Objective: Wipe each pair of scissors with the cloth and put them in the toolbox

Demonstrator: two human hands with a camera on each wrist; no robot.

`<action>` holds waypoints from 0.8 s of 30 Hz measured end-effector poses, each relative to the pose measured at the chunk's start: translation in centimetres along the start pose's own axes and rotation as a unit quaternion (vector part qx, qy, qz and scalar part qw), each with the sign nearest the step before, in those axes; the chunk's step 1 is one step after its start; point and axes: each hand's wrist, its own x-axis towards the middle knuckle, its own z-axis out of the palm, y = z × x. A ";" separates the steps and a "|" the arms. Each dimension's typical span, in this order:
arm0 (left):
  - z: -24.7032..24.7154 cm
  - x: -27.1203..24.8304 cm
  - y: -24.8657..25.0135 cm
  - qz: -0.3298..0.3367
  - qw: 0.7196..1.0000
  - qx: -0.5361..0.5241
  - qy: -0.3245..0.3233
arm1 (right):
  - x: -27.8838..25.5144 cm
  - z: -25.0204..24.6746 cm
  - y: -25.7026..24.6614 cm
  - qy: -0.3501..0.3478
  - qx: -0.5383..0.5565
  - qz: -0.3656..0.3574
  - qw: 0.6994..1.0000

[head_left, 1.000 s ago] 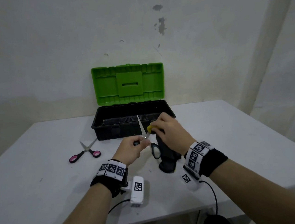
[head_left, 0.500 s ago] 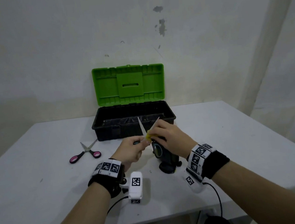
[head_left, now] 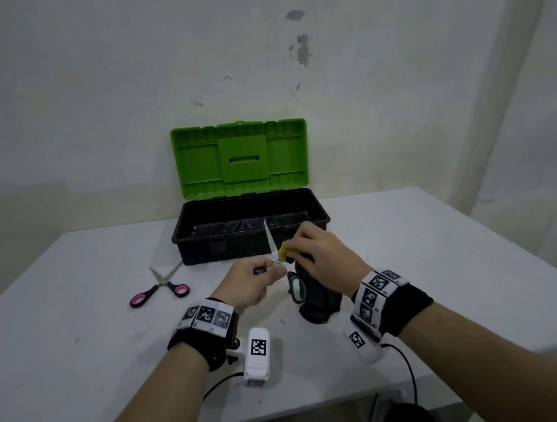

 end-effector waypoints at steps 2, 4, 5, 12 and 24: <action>0.0 -0.1 0.1 0.005 1.000 0.010 -0.004 | 0.1 0.0 0.8 -0.006 -0.007 0.018 1.000; -0.2 -0.2 0.0 0.006 1.000 0.020 -0.003 | 0.6 -0.3 1.8 0.021 -0.013 0.081 0.996; -0.3 -0.1 -0.2 0.003 1.000 0.025 0.000 | 0.9 -0.6 2.4 0.036 -0.015 0.120 0.992; -0.8 0.7 -0.6 -0.059 0.998 0.012 0.027 | 1.3 -2.6 2.4 0.098 0.140 0.217 0.961; -0.6 0.8 -0.4 0.021 0.996 -0.025 0.086 | 1.3 -1.3 0.3 -0.087 0.088 0.139 0.983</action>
